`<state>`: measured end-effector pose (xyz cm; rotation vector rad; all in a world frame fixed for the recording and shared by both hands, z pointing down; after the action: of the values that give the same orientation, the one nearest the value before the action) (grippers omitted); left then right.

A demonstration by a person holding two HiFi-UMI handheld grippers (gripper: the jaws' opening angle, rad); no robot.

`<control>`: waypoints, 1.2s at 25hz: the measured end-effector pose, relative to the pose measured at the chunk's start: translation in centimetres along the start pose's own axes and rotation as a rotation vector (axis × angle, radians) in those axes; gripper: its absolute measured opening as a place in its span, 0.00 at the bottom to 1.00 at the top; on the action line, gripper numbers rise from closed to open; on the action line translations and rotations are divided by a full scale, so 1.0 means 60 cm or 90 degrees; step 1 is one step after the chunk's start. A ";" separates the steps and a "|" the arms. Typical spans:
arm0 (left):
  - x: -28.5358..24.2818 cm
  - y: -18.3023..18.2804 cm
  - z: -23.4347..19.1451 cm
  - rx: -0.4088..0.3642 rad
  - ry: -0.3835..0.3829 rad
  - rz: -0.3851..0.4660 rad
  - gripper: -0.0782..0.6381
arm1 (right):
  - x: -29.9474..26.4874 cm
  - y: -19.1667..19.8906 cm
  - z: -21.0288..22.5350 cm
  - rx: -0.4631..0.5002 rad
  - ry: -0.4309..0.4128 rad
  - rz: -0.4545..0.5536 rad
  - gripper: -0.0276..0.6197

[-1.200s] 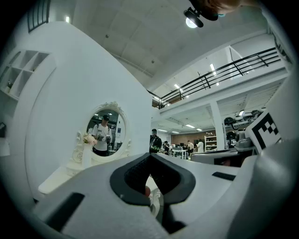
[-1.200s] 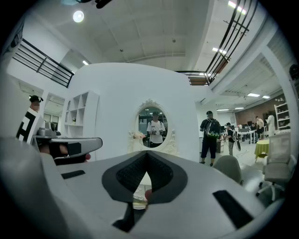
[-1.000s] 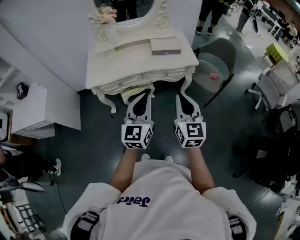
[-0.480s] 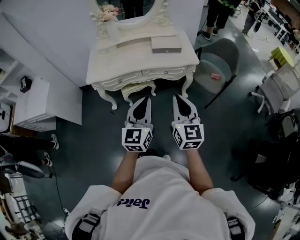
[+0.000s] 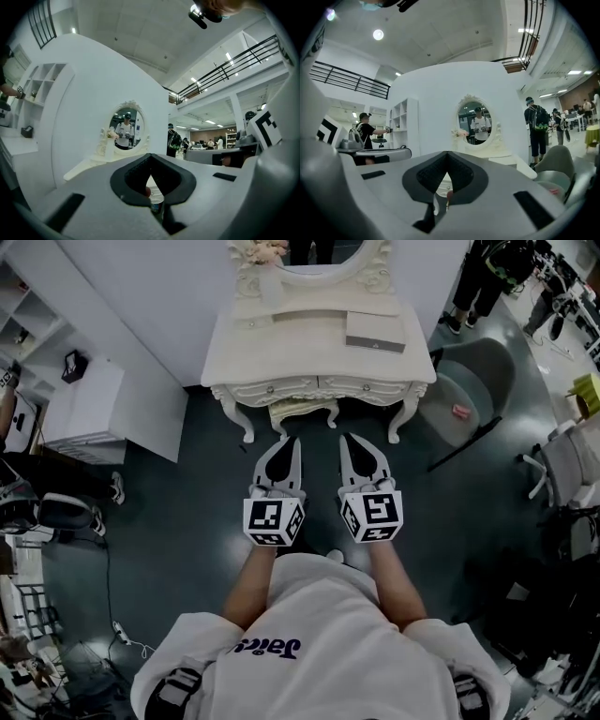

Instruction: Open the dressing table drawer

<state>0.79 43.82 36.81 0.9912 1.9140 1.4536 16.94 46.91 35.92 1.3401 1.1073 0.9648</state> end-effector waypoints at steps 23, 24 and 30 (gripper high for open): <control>-0.284 -0.102 -0.461 0.042 -0.041 0.023 0.12 | -0.557 -0.019 -0.098 0.055 -0.077 -0.023 0.05; -0.298 -0.102 -0.475 0.044 -0.040 0.020 0.12 | -0.576 -0.015 -0.096 0.056 -0.076 -0.030 0.05; -0.393 -0.093 -0.532 0.037 -0.044 -0.010 0.12 | -0.691 -0.007 -0.050 0.041 -0.081 -0.037 0.05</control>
<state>-11.45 5.78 39.86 1.0364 1.9190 1.3445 4.34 7.32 37.78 1.3939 1.0816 0.7961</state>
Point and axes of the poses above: the fingertips, and each gripper's own axes: x backward along the fingers, z to its right, y out of its underside, the point moved 8 cm from there along x, backward along the fingers, and after that the axes turned 10 degrees about x, right-handed, at the moved point
